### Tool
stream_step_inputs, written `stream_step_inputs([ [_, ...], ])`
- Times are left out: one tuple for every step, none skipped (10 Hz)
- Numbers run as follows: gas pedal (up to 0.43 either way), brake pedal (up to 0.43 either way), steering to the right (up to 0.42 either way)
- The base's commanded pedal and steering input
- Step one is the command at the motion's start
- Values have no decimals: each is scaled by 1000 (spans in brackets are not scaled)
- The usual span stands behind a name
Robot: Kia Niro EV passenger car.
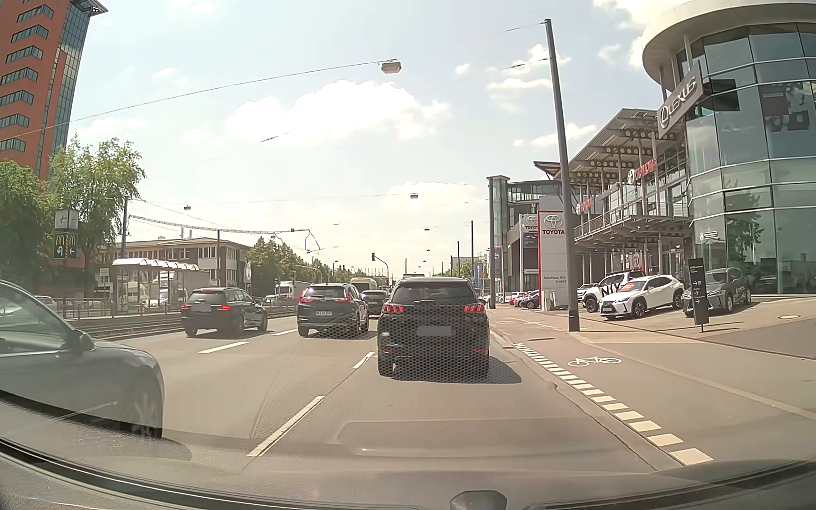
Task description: Follow the waypoints while adhering to traffic rules and regulations
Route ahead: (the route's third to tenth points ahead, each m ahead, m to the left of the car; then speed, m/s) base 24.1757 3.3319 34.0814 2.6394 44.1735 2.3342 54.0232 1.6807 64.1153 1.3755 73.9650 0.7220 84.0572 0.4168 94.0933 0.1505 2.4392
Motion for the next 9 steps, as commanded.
stream_step_inputs([
  [299, 30, 3],
  [299, 30, 3],
  [299, 30, 3],
  [299, 30, 3],
  [311, 30, 4],
  [311, 30, 4],
  [319, 30, 3],
  [319, 30, 4],
  [319, 30, 3],
])
